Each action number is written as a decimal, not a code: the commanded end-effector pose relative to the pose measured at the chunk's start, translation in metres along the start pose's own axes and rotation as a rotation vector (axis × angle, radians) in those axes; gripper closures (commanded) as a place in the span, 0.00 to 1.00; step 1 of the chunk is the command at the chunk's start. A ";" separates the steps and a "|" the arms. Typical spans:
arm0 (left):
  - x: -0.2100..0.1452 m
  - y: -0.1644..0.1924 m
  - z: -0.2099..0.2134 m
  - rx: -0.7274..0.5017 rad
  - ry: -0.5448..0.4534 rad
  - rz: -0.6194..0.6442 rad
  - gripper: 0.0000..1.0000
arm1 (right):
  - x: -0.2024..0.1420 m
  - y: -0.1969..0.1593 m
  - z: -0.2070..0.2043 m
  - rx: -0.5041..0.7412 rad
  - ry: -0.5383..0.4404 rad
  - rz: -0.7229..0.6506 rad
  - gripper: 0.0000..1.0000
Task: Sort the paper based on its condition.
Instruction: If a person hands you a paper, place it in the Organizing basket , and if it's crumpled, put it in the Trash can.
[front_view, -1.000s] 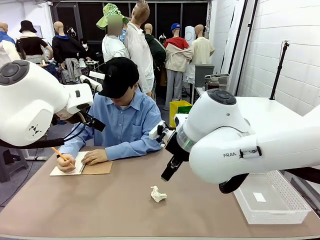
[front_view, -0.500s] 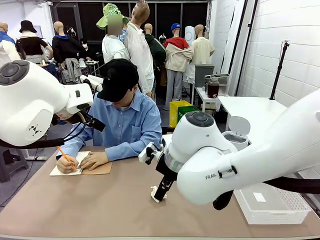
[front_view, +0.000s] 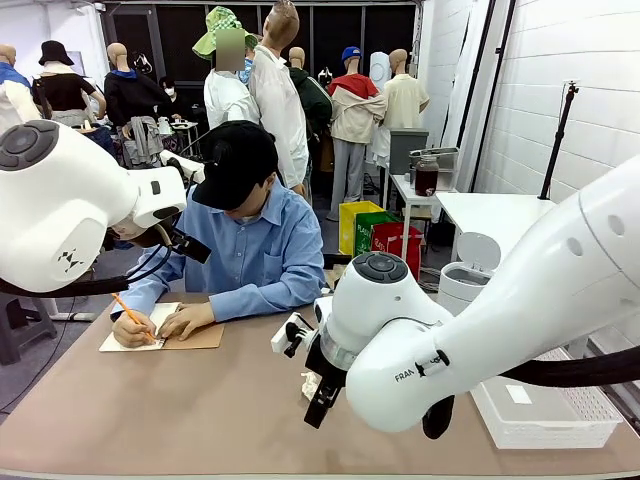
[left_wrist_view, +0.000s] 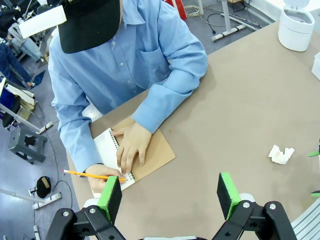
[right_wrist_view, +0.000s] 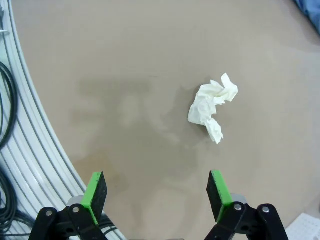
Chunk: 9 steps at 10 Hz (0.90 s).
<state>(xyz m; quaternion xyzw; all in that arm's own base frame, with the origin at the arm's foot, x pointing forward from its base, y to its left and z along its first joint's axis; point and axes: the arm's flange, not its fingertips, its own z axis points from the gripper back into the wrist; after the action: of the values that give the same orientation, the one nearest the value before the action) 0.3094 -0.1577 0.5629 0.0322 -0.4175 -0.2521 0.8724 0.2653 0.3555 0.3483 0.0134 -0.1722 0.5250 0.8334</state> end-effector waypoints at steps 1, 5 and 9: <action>0.001 0.001 0.000 0.007 -0.005 -0.013 0.00 | 0.008 -0.008 -0.014 -0.017 -0.011 0.020 0.00; 0.001 0.001 0.000 0.007 -0.005 -0.013 0.00 | 0.028 -0.024 -0.028 -0.020 -0.029 0.048 0.00; 0.001 0.001 0.000 0.007 -0.005 -0.013 0.00 | 0.042 -0.038 -0.047 -0.042 -0.039 0.090 0.00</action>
<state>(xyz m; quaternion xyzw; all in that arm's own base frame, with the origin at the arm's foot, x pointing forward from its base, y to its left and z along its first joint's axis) 0.3095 -0.1577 0.5629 0.0322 -0.4175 -0.2520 0.8724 0.3207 0.3732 0.3335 0.0070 -0.1842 0.5543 0.8117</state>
